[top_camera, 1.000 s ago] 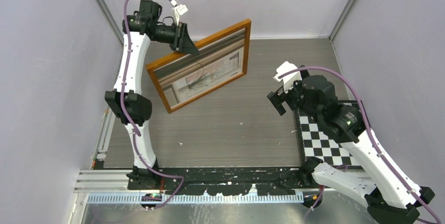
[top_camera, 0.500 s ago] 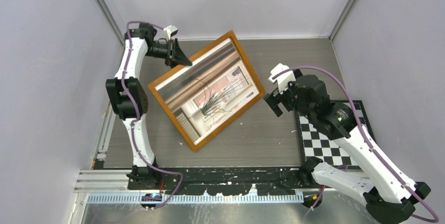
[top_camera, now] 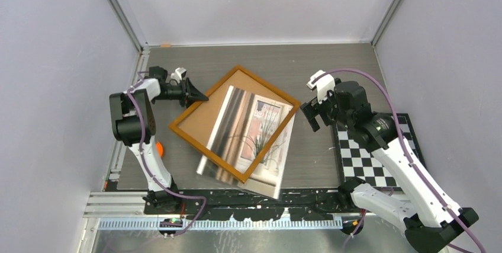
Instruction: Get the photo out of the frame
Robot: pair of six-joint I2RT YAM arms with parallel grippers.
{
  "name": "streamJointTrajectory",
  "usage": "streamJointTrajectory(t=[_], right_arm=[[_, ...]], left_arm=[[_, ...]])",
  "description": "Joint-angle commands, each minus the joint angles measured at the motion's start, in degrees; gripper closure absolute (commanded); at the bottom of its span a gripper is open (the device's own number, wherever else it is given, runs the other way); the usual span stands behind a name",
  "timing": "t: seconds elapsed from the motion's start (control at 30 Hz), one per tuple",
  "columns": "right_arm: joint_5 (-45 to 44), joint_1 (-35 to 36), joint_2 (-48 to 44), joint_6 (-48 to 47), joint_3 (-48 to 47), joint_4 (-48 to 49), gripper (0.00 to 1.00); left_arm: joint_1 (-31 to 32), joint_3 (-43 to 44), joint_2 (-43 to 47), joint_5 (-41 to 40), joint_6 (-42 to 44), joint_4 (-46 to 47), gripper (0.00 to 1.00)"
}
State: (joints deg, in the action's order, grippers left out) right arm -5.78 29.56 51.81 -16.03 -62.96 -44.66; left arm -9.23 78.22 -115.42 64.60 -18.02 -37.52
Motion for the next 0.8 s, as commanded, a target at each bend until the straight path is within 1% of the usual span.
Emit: streamJointTrajectory(t=[0.0,0.13,0.23,0.3,0.4,0.43,0.57,0.67,0.77], right_arm=[[6.0,-2.8,2.1,4.1,1.8,-1.4,0.0],[12.3,-6.1,5.7,5.6,3.5,-3.9,0.0],[19.1,-10.5,9.3,6.2,4.4,-6.0,0.0],[24.5,-13.1,11.9,6.6,5.0,-7.4,0.0],[29.1,-14.7,16.4,6.7,3.7,-9.1,0.03],[30.0,-15.1,17.3,6.7,3.4,-9.2,0.04],[30.7,-15.7,21.9,7.9,2.0,-8.1,0.04],[31.9,-17.5,27.4,8.9,-0.5,-9.0,0.05],[33.3,-20.3,31.8,10.0,-3.4,-7.8,0.05]], left_arm=[[-0.8,-8.6,6.0,-4.4,-12.7,18.2,1.0],[-0.7,-14.7,7.7,-7.2,-9.9,19.5,1.0],[-0.8,-19.9,9.9,-9.5,-8.8,21.3,1.0],[-0.8,-22.7,11.1,-11.5,-8.6,23.0,1.0],[-0.8,-26.0,12.0,-13.7,-10.7,26.6,1.0],[-0.8,-26.9,11.9,-14.4,-11.4,27.6,1.0],[-0.8,-30.7,12.1,-17.8,-14.7,32.1,1.0],[-0.8,-33.3,12.3,-20.4,-18.4,37.8,1.0],[-0.7,-35.3,11.4,-23.2,-23.1,44.5,1.0]])
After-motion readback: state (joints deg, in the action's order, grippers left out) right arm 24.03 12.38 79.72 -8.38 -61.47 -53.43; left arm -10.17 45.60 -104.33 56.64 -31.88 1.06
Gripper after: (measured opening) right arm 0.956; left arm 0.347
